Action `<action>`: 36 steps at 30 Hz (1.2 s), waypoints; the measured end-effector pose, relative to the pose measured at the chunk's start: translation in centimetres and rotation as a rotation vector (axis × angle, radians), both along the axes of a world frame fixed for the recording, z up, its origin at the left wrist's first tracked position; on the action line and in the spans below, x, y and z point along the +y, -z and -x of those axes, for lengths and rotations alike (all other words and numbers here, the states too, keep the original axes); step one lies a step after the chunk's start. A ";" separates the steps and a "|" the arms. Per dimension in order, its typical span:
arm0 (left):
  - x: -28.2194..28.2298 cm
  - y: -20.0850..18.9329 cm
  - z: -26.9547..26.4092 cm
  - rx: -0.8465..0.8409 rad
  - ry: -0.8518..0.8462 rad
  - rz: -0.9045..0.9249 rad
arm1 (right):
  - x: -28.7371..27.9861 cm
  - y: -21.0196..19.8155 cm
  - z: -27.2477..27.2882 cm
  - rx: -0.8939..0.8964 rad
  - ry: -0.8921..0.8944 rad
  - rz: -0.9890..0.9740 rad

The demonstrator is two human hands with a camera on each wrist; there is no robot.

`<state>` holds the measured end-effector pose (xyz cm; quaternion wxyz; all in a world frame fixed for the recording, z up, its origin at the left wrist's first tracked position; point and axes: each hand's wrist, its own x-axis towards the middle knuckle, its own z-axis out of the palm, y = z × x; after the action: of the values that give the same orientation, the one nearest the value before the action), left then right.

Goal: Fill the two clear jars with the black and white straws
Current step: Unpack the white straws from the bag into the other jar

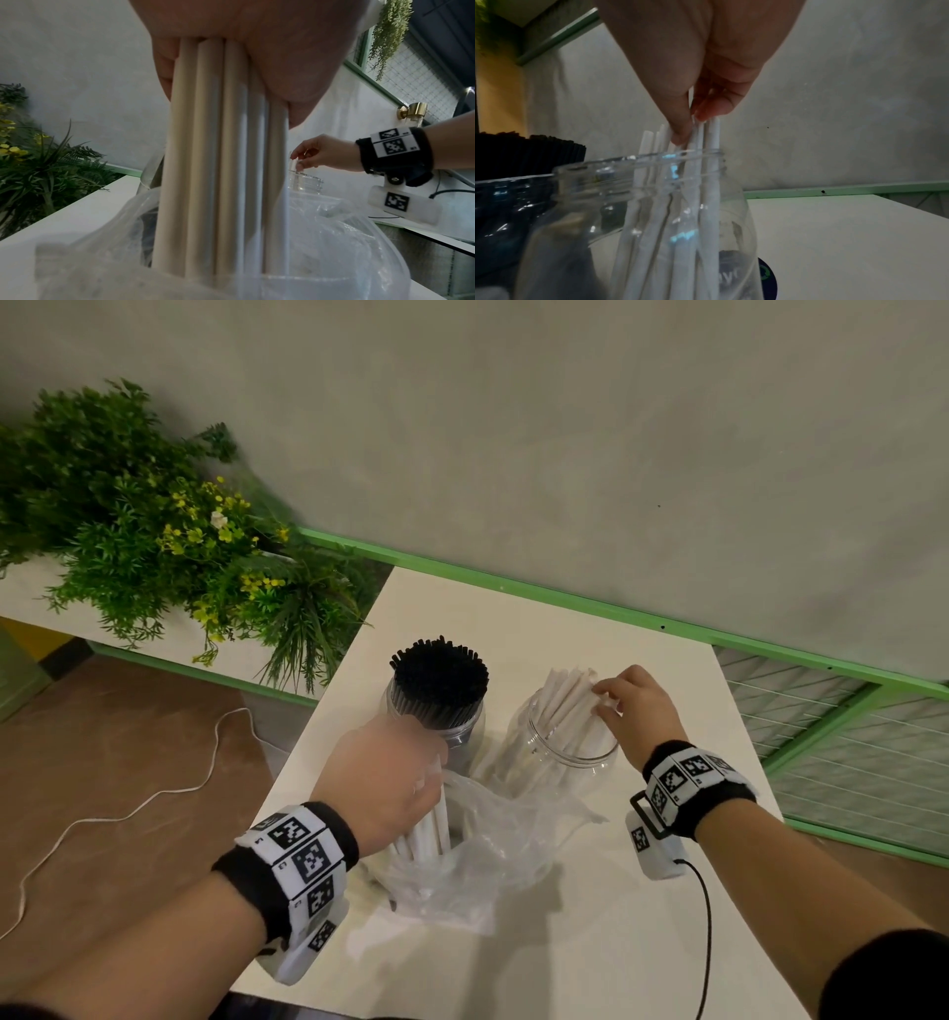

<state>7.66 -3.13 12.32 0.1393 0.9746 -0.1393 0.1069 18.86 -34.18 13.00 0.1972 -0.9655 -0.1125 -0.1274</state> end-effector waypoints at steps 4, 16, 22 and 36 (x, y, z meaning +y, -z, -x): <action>0.1 0.0 0.1 0.004 -0.002 0.001 | 1.3 -0.8 -0.9 -0.032 0.006 0.050; 0.1 -0.1 0.0 0.005 0.012 0.030 | 3.5 -3.1 1.3 -0.056 -0.032 0.011; 0.5 -0.8 -0.2 0.119 0.053 0.061 | 9.7 -1.4 8.4 0.248 -0.337 -0.307; 4.6 0.4 1.4 0.210 0.113 0.389 | 16.4 3.8 10.4 0.517 -0.396 -0.547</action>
<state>6.26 1.49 11.97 0.3439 0.9258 -0.1553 0.0216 8.43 -17.83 9.16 0.4884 -0.8376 -0.2047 0.1340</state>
